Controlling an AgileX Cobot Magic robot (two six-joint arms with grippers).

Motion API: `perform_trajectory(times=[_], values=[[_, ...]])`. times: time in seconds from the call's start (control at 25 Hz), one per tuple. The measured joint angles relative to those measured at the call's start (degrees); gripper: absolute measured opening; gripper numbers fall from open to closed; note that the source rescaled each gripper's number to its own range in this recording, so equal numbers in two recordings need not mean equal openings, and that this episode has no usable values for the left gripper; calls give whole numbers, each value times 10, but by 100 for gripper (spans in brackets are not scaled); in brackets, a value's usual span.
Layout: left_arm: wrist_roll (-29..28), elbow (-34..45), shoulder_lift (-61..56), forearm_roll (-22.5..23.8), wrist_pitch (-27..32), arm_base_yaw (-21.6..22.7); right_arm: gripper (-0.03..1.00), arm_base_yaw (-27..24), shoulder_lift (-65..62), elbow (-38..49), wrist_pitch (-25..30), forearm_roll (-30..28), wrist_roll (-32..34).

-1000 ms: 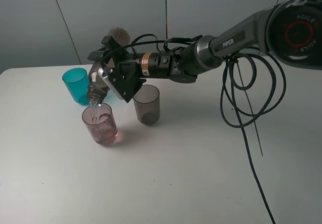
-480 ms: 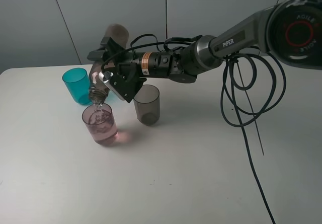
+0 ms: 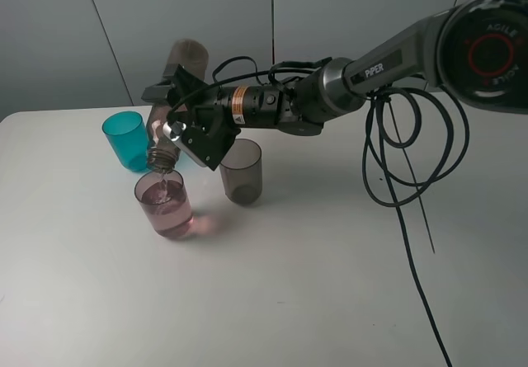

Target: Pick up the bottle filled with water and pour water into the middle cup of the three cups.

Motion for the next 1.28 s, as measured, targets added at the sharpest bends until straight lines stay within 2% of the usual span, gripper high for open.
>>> perform_trajectory(times=[1.28], values=[[0,0,0,0,0,0,0,0,-18,-1,-18,-10,-49]])
